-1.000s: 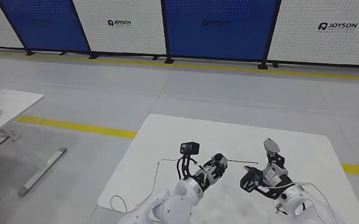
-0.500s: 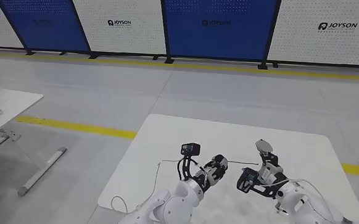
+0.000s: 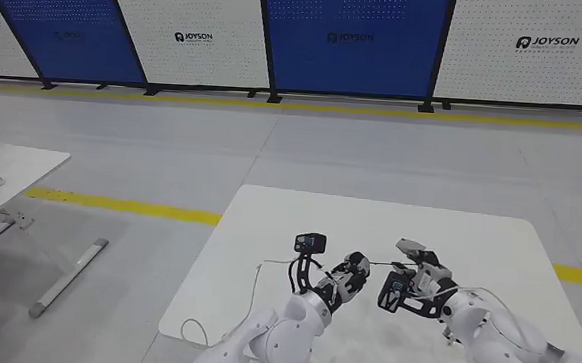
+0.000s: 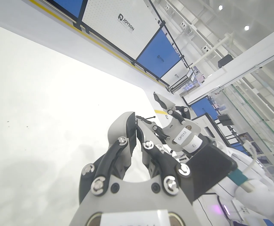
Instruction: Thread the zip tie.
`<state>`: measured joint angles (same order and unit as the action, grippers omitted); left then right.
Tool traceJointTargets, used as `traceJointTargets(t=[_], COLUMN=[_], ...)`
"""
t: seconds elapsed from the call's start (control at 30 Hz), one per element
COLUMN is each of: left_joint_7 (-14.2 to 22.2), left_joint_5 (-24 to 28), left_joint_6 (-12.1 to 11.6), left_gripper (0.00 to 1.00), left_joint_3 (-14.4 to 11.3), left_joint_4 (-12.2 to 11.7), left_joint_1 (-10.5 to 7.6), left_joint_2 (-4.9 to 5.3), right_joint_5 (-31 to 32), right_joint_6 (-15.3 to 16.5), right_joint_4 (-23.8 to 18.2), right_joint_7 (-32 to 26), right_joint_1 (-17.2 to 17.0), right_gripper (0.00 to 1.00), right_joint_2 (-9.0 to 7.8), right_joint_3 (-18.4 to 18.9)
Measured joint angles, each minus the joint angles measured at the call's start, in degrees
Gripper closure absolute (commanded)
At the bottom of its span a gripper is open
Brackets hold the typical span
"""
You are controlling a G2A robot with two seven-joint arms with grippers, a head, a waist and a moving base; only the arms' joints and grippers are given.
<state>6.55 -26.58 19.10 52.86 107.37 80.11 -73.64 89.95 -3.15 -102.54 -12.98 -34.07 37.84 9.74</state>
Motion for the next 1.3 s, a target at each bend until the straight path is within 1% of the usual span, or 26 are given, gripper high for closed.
traceJointTargets(t=[0.07, 0.1, 0.13, 0.2, 0.23, 0.27, 0.43, 0.67, 0.77, 0.9, 1.07, 1.3], left_joint_7=[0.02, 0.01, 0.01, -0.01, 0.0, 0.01, 0.13, 0.29, -0.25, -0.93, -0.76, -0.68], left_joint_5=[-0.01, -0.01, -0.02, -0.05, -0.07, -0.08, 0.04, 0.16, 0.21, -0.25, -0.66, -1.17], left_joint_6=[0.07, 0.11, 0.15, 0.2, 0.24, 0.26, 0.21, 0.37, 0.38, 0.38, 0.38, 0.38], left_gripper=[1.0, 1.0, 1.0, 1.0, 1.0, 1.0, 1.0, 1.0, 1.0, 1.0, 1.0, 1.0], left_joint_3=[0.0, 0.01, 0.01, 0.03, 0.04, 0.06, 0.14, 0.06, 0.31, 0.53, 0.74, 1.09], left_joint_4=[-0.04, -0.05, -0.05, -0.06, -0.06, -0.06, -0.35, -0.83, -0.87, -0.75, -0.85, -1.67], left_joint_1=[-0.03, -0.03, -0.03, -0.02, -0.02, -0.01, -0.08, -0.43, -0.44, -0.14, 0.06, 0.03], left_joint_2=[-0.05, -0.07, -0.1, -0.13, -0.16, -0.17, -0.28, -0.48, -0.56, -0.63, -0.73, -0.98], right_joint_5=[0.0, 0.0, 0.0, 0.0, 0.0, 0.0, 0.0, 0.0, 0.0, 0.0, 0.0, 0.0], right_joint_6=[0.94, 1.34, 1.78, 2.48, 2.92, 3.19, 4.39, 5.0, 5.09, 4.62, 3.71, 2.44], right_joint_4=[0.02, 0.03, 0.03, 0.03, 0.03, 0.02, 0.02, 0.09, 0.17, 0.22, 0.19, -0.06], right_joint_7=[-0.12, -0.21, -0.35, -0.61, -0.88, -1.08, -2.0, -2.55, -2.81, -3.06, -3.72, -3.86], right_joint_1=[0.09, 0.14, 0.21, 0.29, 0.35, 0.39, 0.52, 0.54, 0.56, 0.51, 0.45, 0.36], right_gripper=[0.67, 0.72, 0.73, 0.8, 0.97, 1.0, 1.0, 1.0, 1.0, 1.0, 1.0, 1.0], right_joint_2=[0.17, 0.24, 0.33, 0.46, 0.54, 0.6, 0.84, 0.9, 0.82, 0.58, 0.22, -0.26], right_joint_3=[0.0, 0.0, 0.0, 0.0, 0.0, 0.0, 0.0, 0.0, 0.0, 0.0, 0.0, 0.0])
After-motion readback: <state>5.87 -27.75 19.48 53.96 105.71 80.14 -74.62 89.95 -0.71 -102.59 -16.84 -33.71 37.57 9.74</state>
